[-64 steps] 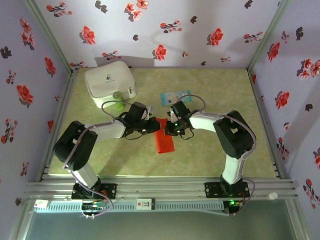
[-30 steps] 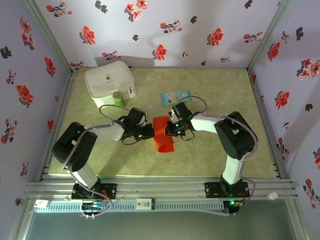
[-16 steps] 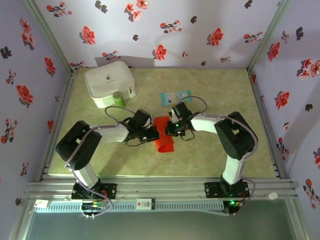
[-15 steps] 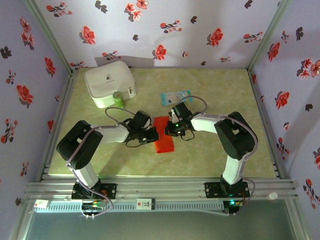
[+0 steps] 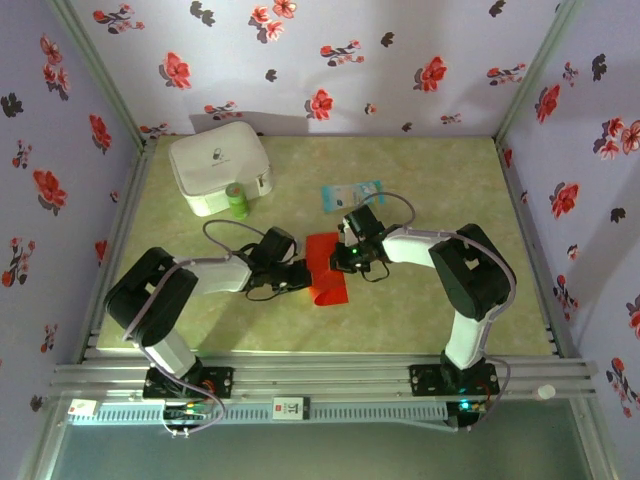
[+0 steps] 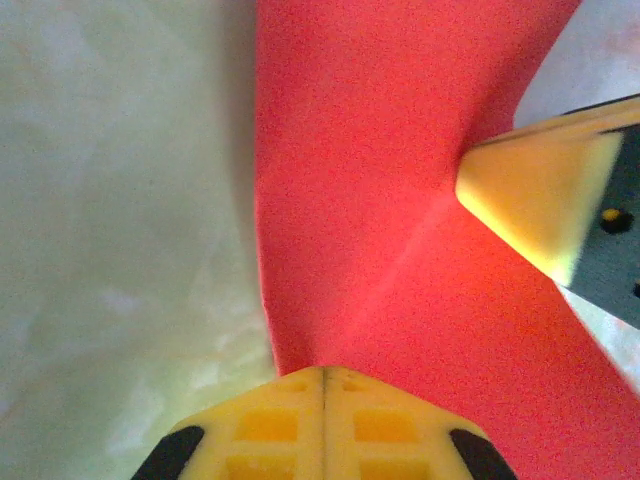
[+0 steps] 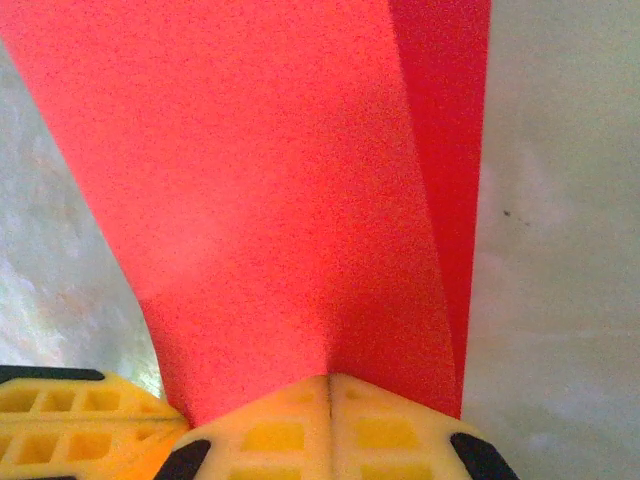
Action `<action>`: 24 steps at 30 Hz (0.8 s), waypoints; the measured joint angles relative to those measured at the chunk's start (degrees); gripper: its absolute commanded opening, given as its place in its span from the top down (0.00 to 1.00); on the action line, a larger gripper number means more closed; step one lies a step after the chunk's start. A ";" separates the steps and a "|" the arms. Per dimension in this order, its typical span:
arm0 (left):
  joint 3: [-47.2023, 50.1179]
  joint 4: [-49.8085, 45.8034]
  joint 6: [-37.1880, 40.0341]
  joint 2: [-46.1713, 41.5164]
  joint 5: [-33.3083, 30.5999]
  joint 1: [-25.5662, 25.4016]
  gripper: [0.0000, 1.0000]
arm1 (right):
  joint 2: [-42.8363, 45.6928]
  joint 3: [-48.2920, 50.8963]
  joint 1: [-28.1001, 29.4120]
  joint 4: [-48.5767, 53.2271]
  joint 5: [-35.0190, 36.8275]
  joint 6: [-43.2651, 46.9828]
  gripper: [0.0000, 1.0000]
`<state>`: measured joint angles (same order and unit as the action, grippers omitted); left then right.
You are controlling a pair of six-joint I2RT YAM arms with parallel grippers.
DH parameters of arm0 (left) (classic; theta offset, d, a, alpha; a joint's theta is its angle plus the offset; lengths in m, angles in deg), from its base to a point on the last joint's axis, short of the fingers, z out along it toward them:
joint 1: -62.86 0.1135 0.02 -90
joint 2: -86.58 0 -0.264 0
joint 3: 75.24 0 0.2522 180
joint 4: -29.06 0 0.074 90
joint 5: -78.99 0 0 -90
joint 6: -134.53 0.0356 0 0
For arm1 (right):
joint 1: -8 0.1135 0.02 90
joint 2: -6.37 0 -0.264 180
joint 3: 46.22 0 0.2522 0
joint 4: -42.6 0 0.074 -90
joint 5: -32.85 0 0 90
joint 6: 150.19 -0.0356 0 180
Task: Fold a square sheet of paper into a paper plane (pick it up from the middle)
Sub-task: First fold the square sheet of paper in half at the center of the table.
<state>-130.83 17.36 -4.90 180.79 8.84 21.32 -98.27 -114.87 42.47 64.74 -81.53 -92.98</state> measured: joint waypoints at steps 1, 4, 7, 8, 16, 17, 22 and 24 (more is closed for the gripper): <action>-0.02 -0.24 -0.11 -0.48 0.00 0.00 0.99 | 0.02 0.00 0.00 0.02 0.04 -0.09 1.00; -0.52 -0.11 -1.22 -1.07 0.48 -0.07 0.98 | 0.02 0.00 0.00 0.02 0.15 -0.28 1.00; -0.57 2.34 -2.99 -1.07 1.86 -0.15 0.98 | 0.04 0.00 0.00 0.02 0.17 -0.39 1.00; -0.57 3.41 -3.63 -1.07 2.38 -0.20 0.98 | 0.07 0.00 0.00 0.02 0.17 -0.42 1.00; 0.26 7.34 -5.55 0.70 5.03 -1.66 0.98 | 0.07 0.00 0.00 0.04 0.26 -0.48 1.00; 0.96 7.34 -5.57 0.72 5.05 -1.77 0.98 | 0.07 0.02 0.00 0.04 0.31 -0.55 1.00; 4.35 6.36 -5.31 0.85 4.92 -1.86 0.99 | 0.17 0.26 0.02 -0.20 0.35 -0.72 1.00; 4.46 6.43 -5.05 0.74 4.76 -1.86 0.99 | 0.20 0.26 0.02 -0.20 0.37 -0.72 1.00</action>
<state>-126.37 23.79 -9.95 181.54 13.61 19.46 -98.08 -114.61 42.50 64.54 -81.16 -93.70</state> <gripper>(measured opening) 0.045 0.046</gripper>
